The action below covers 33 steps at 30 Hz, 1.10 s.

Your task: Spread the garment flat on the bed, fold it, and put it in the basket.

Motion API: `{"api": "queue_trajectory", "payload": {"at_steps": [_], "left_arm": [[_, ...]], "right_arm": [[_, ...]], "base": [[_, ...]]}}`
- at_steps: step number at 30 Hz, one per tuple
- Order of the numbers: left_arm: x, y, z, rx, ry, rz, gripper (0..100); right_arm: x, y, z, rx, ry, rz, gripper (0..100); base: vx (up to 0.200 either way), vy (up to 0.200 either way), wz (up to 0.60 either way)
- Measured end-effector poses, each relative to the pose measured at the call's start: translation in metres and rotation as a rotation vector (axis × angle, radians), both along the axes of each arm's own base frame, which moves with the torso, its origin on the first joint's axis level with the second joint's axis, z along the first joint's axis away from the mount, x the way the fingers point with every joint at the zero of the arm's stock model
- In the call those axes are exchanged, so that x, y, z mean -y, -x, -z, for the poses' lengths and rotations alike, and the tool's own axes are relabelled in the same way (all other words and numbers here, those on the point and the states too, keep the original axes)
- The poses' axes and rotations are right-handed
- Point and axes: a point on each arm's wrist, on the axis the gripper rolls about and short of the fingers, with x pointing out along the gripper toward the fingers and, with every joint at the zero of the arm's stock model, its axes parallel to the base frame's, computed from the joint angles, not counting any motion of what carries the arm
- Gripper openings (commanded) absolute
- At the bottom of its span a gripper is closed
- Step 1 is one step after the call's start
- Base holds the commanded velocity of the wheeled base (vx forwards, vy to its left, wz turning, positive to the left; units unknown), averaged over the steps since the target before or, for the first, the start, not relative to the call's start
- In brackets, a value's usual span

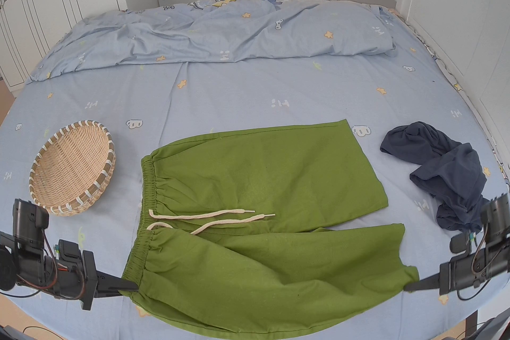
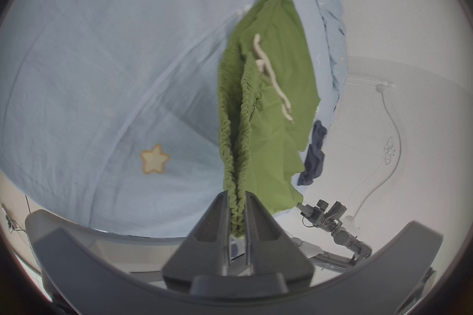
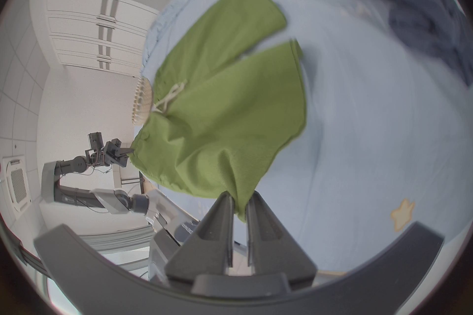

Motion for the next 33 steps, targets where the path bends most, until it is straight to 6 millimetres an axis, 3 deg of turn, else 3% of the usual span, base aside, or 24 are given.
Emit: {"api": "queue_trajectory", "payload": {"at_steps": [7,14,24,33], "left_arm": [[0.006,-0.004,-0.048,0.046,0.048,-0.046,0],[0.003,-0.021,-0.071,0.091,0.053,-0.087,0],[-0.007,-0.061,-0.079,0.086,0.052,-0.14,0],[-0.012,-0.102,-0.08,0.084,0.04,-0.151,0]], "right_arm": [[-0.001,-0.026,-0.063,0.182,-0.02,0.017,0],[-0.002,-0.052,-0.099,0.283,-0.041,0.034,0],[-0.009,-0.099,-0.125,0.305,-0.07,0.053,0],[-0.012,-0.118,-0.132,0.306,-0.074,0.061,0]], "base": [[0.0,0.0,0.0],[0.0,0.0,0.0],[0.0,0.0,0.0],[0.0,0.0,0.0]]}}
